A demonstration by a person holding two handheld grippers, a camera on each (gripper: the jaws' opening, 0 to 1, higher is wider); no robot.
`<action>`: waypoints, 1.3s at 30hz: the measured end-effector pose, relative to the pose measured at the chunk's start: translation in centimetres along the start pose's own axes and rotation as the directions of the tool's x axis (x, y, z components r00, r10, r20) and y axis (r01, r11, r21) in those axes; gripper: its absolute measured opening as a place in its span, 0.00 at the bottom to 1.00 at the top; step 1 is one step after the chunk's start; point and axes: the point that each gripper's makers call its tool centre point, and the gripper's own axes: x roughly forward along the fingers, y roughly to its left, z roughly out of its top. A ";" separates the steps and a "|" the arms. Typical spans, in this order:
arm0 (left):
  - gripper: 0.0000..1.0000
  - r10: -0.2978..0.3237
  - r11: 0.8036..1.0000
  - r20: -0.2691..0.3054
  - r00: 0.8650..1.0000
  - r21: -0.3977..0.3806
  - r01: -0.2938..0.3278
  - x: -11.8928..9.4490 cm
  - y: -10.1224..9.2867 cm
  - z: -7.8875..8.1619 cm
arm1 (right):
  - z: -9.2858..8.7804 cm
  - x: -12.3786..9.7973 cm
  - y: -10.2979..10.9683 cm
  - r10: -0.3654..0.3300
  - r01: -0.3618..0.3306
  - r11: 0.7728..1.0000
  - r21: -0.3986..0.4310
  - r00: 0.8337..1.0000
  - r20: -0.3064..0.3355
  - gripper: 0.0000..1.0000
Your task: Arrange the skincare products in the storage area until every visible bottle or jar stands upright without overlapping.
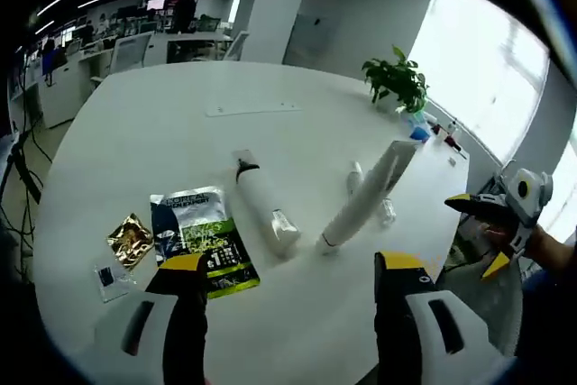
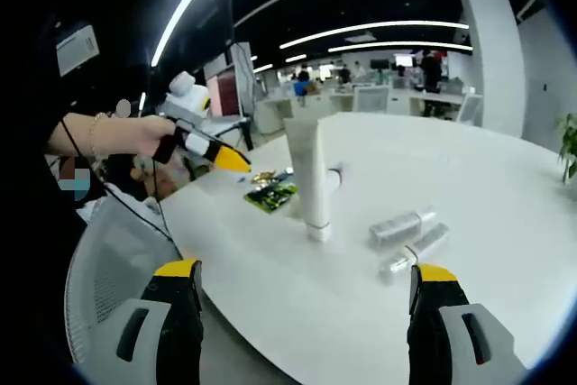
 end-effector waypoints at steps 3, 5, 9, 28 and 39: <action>0.67 -0.008 1.000 -0.034 0.999 -0.020 0.007 1.5 0.3 0.4 | -0.3 0.1 0.0 -0.003 0.003 1.000 -0.009 1.000 -0.014 0.99; 0.65 -0.007 1.000 -0.048 0.999 -0.029 0.005 2.2 0.6 0.6 | -0.3 0.1 0.1 -0.004 0.004 1.000 -0.012 1.000 -0.019 0.99; 0.64 0.000 0.999 -0.070 0.998 -0.041 -0.002 3.4 0.5 0.6 | -0.3 0.1 0.1 -0.009 0.009 1.000 -0.005 1.000 -0.016 0.99; 0.53 0.017 0.992 -0.190 0.982 -0.118 -0.040 8.4 1.8 1.0 | -0.7 0.0 -0.3 -0.022 0.023 0.999 0.030 0.999 -0.030 0.99; 0.47 0.043 0.996 -0.263 0.964 -0.067 -0.063 10.0 0.6 1.7 | -0.9 0.1 -0.7 -0.034 0.036 0.998 0.043 0.999 -0.037 0.98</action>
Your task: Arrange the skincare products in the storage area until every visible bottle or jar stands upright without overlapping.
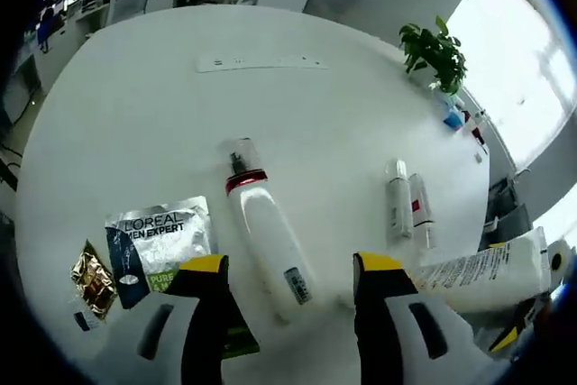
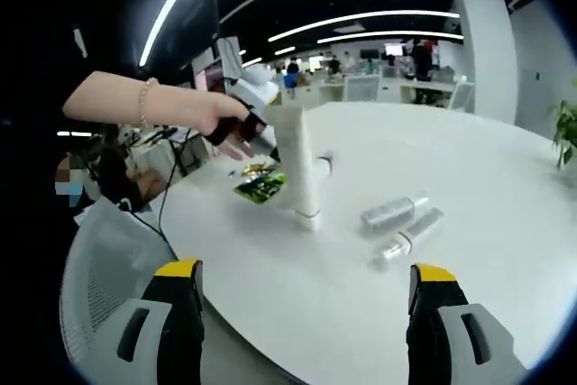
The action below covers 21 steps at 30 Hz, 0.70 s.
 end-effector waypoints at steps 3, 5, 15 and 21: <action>0.44 0.030 0.999 -0.048 0.998 0.031 -0.028 0.7 0.2 -0.3 | -0.1 0.0 -0.1 -0.003 0.003 1.000 0.004 1.000 -0.004 0.98; 0.42 0.041 0.999 -0.062 0.997 0.035 -0.039 1.2 0.2 -0.3 | -0.1 0.0 -0.2 -0.006 0.006 1.000 0.006 1.000 -0.005 0.98; 0.38 0.123 0.991 -0.129 0.984 0.066 -0.116 3.1 1.8 0.2 | -0.2 -0.1 -0.6 -0.024 0.024 0.999 0.022 1.000 -0.006 0.98; 0.38 0.145 0.987 -0.169 0.975 0.092 -0.131 3.9 2.4 0.3 | -0.2 0.0 -0.8 -0.032 0.032 0.999 0.031 0.999 -0.008 0.97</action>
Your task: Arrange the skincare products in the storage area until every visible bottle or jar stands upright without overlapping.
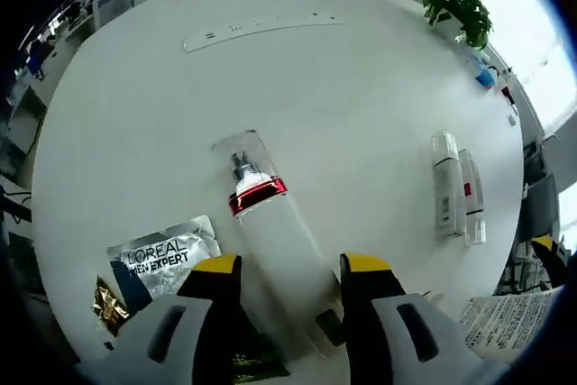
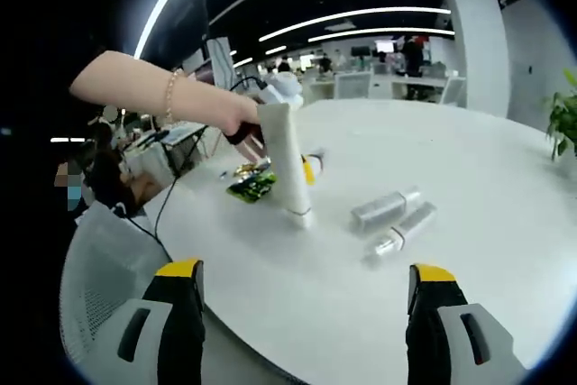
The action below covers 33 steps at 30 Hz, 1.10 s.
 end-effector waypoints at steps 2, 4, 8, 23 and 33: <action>0.37 0.001 1.000 -0.009 1.000 0.008 -0.001 0.3 0.0 0.3 | 0.0 0.0 -0.1 -0.002 0.002 1.000 0.002 1.000 -0.002 0.97; 0.38 -0.002 1.000 -0.014 1.000 0.011 0.002 0.5 0.1 0.5 | -0.1 0.0 -0.1 -0.005 0.005 1.000 0.004 1.000 -0.004 0.97; 0.38 0.001 1.000 -0.022 1.000 -0.007 -0.001 0.6 0.3 0.7 | -0.1 0.0 -0.2 -0.009 0.009 1.000 0.006 1.000 -0.004 0.97; 0.27 -0.009 0.986 -0.077 0.997 0.168 0.022 0.3 0.5 0.0 | -0.2 0.0 -0.4 -0.017 0.017 1.000 0.005 1.000 -0.007 0.95; 0.23 -0.026 0.986 -0.079 0.997 0.164 0.039 0.4 0.9 -0.3 | -0.2 0.0 -0.5 -0.022 0.022 1.000 0.004 1.000 -0.009 0.94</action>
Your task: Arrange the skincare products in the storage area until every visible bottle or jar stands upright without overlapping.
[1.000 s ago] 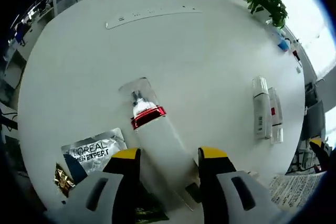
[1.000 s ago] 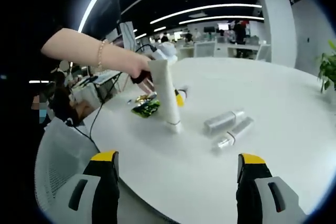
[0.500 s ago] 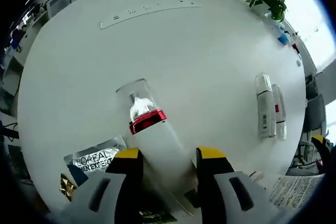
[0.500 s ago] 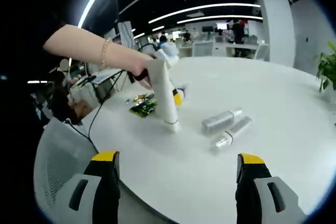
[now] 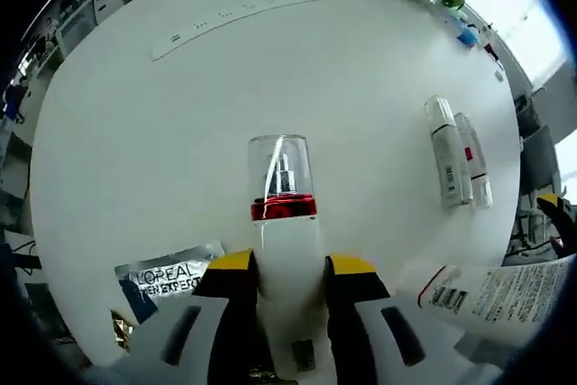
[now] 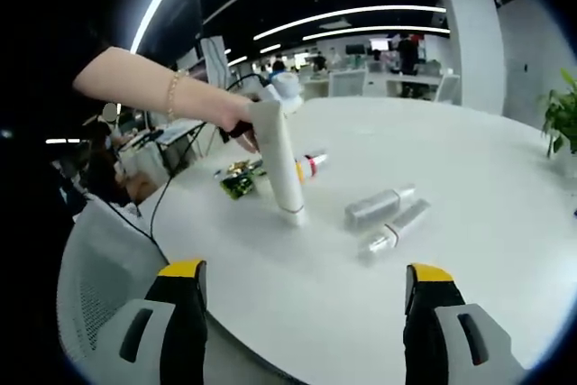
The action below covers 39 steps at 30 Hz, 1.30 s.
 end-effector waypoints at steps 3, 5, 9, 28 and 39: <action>0.22 -0.013 1.000 0.009 1.000 -0.023 0.013 -0.1 0.0 -0.2 | 0.0 0.0 0.0 -0.001 0.001 1.000 0.000 1.000 -0.001 0.94; 0.22 -0.024 0.999 0.017 1.000 -0.029 0.024 -0.3 0.0 -0.3 | 0.1 -0.1 0.0 -0.001 0.001 1.000 0.001 1.000 0.000 0.94; 0.22 -0.049 0.997 0.050 0.998 -0.049 0.052 -1.0 0.1 -0.3 | 0.1 0.0 0.0 0.001 -0.001 1.000 0.001 1.000 0.000 0.94; 0.22 -0.156 0.965 0.441 0.884 -0.124 0.233 -7.4 1.6 2.5 | 0.6 0.0 1.3 0.057 -0.057 0.998 -0.022 0.998 0.012 0.94; 0.22 -0.263 0.911 0.672 0.693 -0.064 0.408 -15.5 0.8 3.5 | 2.2 -0.7 1.9 0.103 -0.103 0.995 0.000 0.993 0.065 0.94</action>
